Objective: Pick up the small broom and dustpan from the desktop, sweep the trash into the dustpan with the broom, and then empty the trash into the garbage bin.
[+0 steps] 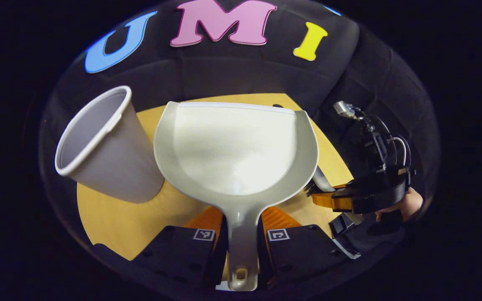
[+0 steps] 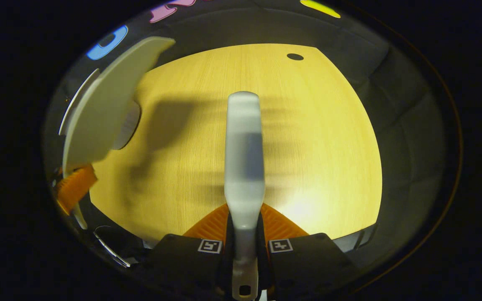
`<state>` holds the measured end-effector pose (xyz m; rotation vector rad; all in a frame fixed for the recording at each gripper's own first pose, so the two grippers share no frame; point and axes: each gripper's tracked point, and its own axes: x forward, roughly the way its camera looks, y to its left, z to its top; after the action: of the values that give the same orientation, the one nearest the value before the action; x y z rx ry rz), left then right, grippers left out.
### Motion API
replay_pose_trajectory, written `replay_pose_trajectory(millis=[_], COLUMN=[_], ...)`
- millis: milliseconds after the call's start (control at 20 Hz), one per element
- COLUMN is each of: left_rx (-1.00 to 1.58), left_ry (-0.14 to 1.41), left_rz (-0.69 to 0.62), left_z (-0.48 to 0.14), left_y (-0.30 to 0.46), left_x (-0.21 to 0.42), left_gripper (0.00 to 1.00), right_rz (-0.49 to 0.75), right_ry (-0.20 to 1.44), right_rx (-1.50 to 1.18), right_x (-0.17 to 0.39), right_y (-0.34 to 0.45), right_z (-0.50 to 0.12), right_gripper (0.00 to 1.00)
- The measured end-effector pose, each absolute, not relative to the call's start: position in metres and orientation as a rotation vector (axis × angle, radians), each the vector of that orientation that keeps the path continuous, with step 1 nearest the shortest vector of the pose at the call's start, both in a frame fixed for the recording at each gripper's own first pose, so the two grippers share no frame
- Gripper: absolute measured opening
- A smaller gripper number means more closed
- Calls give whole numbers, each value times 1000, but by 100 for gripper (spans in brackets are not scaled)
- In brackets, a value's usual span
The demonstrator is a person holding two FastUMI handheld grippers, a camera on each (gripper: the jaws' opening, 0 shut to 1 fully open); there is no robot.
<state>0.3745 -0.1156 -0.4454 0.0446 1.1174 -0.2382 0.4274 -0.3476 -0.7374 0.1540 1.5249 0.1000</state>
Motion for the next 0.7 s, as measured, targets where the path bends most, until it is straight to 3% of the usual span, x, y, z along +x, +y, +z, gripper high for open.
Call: replay_pose_trajectory(millis=[150,450,700], left_rx=[50,-80,-91], left_ry=[1222,1374,1412], left_rz=[-116,-67,-57], left_z=[-474,-485,-490], left_y=[-107,-120,-133], left_x=[352,326,335], left_gripper=[29,30,30], right_rz=[74,77,80], right_ry=[1562,1647,1703], right_rx=[141,107,117], right_x=[426,426,419], right_y=[-341,-344,-332], right_z=[-743,-744,-747], right_gripper=[27,27,26])
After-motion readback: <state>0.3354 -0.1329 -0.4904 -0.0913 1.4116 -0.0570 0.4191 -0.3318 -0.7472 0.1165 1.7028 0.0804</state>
